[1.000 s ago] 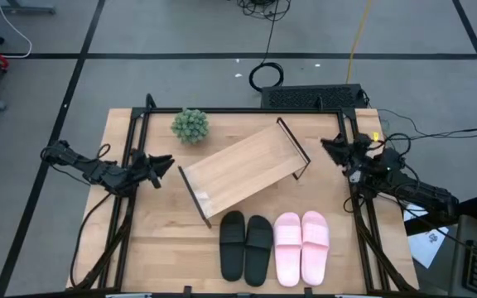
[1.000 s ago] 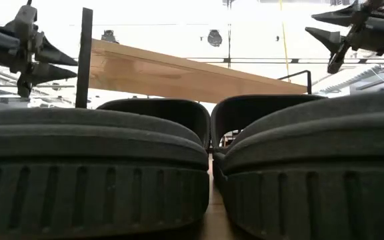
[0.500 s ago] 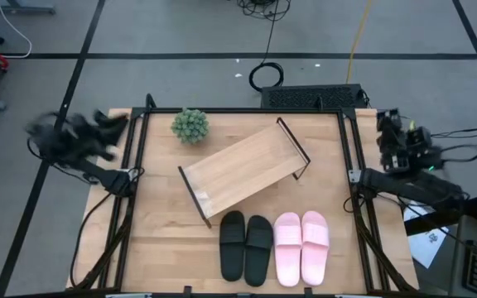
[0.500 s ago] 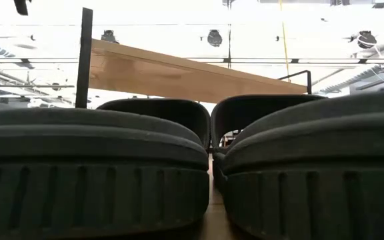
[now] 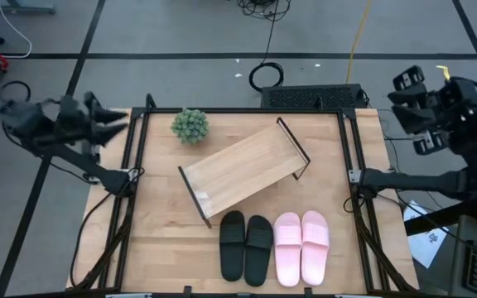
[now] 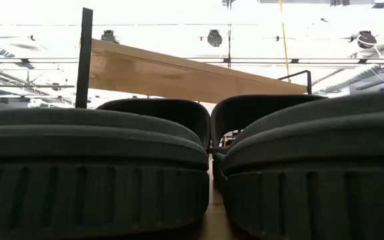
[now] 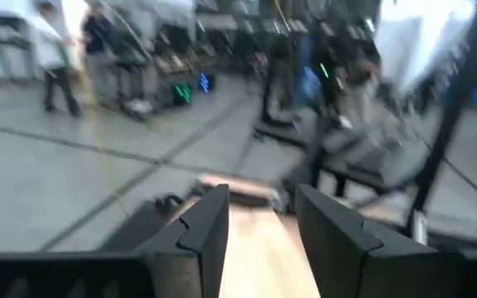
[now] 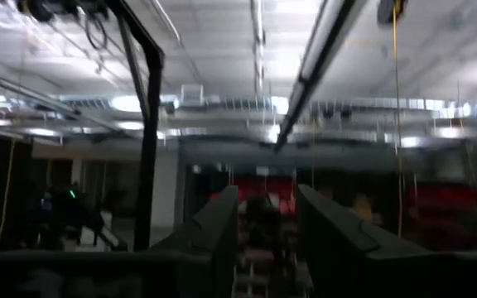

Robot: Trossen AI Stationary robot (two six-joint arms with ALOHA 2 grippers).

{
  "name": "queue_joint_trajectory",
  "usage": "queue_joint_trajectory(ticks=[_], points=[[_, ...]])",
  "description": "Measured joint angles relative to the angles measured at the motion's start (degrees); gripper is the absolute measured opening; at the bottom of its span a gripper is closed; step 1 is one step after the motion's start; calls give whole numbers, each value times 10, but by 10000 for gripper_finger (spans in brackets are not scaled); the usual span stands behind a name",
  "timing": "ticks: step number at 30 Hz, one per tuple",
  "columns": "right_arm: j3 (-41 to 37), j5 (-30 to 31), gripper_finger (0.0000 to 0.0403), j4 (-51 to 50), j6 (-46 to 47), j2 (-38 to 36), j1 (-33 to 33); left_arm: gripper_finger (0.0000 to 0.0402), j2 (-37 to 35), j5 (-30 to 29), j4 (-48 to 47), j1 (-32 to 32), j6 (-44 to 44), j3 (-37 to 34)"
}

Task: Pick and place slides into the shelf
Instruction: Put the left black slide on the shelf

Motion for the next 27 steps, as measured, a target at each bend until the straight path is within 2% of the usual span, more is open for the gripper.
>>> queue_joint_trajectory(ticks=[4, 9, 18, 23, 27], points=[[50, 16, 111, -119, -7, 16, 0, 143, 106, 50, -19, -18, -34, 68], [55, 13, 111, -181, 11, 4, 0, 143, 236, 52, -19, -83, -54, 166], [55, 13, 111, -207, 17, -31, 0, 143, 462, -64, -14, -219, -65, 368], [55, 12, 111, -211, 17, -35, 0, 143, 564, -121, -15, -262, -127, 428], [53, 12, 111, -211, 20, -32, 0, 143, 619, -159, -15, -287, -205, 448]])
